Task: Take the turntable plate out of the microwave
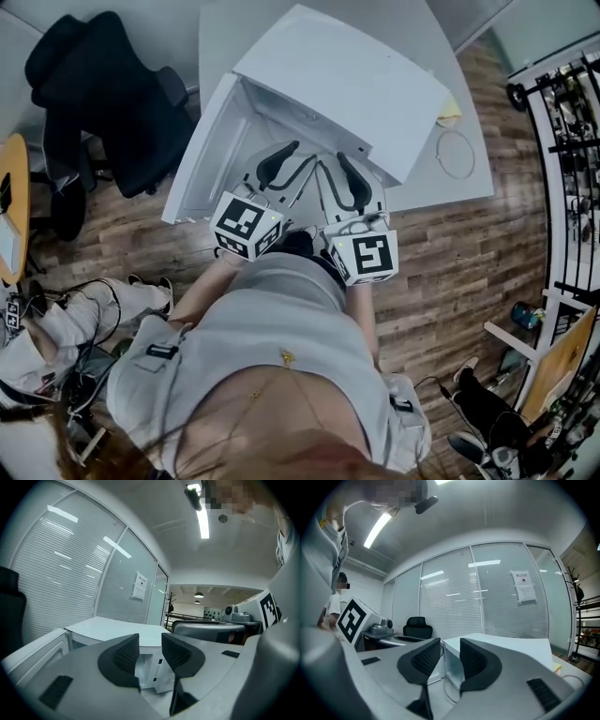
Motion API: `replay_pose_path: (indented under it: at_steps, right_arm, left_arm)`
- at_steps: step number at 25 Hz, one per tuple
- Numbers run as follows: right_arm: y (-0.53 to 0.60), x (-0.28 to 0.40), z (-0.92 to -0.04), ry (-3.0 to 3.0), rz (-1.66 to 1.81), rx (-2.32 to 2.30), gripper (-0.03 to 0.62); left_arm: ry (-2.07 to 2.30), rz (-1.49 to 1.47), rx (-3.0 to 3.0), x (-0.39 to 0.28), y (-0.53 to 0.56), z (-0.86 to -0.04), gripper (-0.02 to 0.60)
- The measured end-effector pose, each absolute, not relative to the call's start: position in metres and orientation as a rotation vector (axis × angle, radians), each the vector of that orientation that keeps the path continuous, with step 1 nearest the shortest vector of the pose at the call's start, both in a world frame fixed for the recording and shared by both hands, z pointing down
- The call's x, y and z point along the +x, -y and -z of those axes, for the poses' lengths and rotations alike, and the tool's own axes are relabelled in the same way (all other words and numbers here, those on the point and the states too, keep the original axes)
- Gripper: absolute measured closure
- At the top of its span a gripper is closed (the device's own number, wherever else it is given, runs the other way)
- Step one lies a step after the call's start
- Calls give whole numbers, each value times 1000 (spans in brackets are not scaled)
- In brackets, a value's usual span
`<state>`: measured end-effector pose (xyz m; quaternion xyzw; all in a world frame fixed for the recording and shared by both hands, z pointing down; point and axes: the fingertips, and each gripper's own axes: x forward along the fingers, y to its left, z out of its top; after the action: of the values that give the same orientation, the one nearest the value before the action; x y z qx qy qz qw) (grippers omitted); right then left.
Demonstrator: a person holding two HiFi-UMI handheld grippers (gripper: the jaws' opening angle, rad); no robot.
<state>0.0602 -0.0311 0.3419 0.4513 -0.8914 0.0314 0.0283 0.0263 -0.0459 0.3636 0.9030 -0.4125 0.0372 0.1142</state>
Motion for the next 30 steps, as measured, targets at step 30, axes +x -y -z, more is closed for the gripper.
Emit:
replay_pose_path:
  at_steps: [30]
  right_arm:
    - [79,38,-377,2584,-198,1592,477]
  left_arm:
    - [987,-78,2669,8,101,-397,433]
